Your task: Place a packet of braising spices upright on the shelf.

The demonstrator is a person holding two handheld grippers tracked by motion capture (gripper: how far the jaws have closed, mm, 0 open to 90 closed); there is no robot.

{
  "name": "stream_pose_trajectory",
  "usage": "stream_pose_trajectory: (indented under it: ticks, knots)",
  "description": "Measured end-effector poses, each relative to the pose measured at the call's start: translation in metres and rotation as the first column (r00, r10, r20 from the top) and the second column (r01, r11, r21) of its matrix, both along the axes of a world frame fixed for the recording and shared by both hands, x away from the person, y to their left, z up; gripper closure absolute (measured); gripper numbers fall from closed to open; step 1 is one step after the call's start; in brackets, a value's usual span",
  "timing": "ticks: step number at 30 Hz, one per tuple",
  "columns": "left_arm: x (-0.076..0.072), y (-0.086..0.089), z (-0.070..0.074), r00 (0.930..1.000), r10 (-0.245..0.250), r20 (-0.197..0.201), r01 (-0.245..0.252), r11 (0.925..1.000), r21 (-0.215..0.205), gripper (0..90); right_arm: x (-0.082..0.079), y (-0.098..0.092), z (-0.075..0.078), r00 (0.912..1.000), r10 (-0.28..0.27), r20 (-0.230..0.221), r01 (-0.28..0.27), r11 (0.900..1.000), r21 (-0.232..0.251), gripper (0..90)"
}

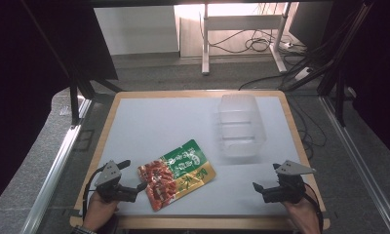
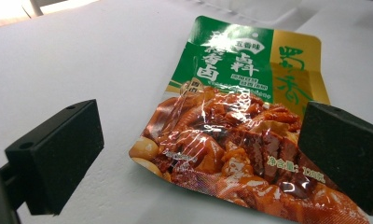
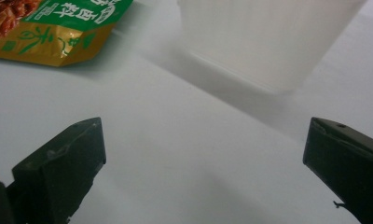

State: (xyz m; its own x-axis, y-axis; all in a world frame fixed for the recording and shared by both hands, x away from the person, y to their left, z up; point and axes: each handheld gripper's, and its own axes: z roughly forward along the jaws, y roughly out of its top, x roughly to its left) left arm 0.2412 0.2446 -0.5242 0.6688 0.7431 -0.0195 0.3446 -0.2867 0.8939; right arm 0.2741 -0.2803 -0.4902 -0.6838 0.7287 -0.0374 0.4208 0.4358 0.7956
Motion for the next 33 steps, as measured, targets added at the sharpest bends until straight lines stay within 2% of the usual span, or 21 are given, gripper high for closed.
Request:
stream_pose_trajectory:
  ticks: [3,7,8,12,17,29,33]
  knots:
    - [-0.0005,-0.0012,-0.0002,1.0,-0.001,0.006,0.001,0.9999,0.015,0.2,-0.0006,0.0015,0.0004,1.0,0.004,0.007,-0.004,1.0,-0.001,0.0]
    - [-0.0004,-0.0024,-0.001,1.0,0.003,0.003,-0.003,0.9995,0.032,0.4,0.0001,-0.0011,0.0012,0.9999,0.013,0.004,-0.014,1.0,0.025,0.0]
    - [-0.0002,-0.0025,-0.0011,1.0,0.005,-0.002,-0.005,0.9994,0.036,0.7,0.0014,-0.0031,0.0005,0.9999,0.011,-0.013,-0.01,0.999,0.048,0.0]
    - [-0.0001,-0.0028,-0.0002,0.9996,0.004,-0.027,-0.003,0.9996,0.028,1.8,0.003,-0.0049,-0.001,0.9993,0.01,-0.035,-0.007,0.998,0.069,0.0]
    - [0.0,-0.0023,0.0008,0.9994,0.01,-0.033,-0.01,0.9998,0.017,1.5,0.0023,-0.0044,-0.0005,0.9995,0.007,-0.031,-0.005,0.998,0.067,0.0]
    - [-0.0008,-0.0012,0.0005,0.9999,0.011,-0.006,-0.011,0.9999,-0.006,0.8,0.0023,-0.0021,-0.0006,0.9995,0.021,-0.022,-0.019,0.998,0.065,0.0]
    - [-0.0003,-0.002,-0.0011,0.9999,0.007,-0.007,-0.007,0.9998,0.018,0.5,0.003,0.0023,-0.0017,0.9987,0.041,-0.03,-0.039,0.998,0.054,0.0]
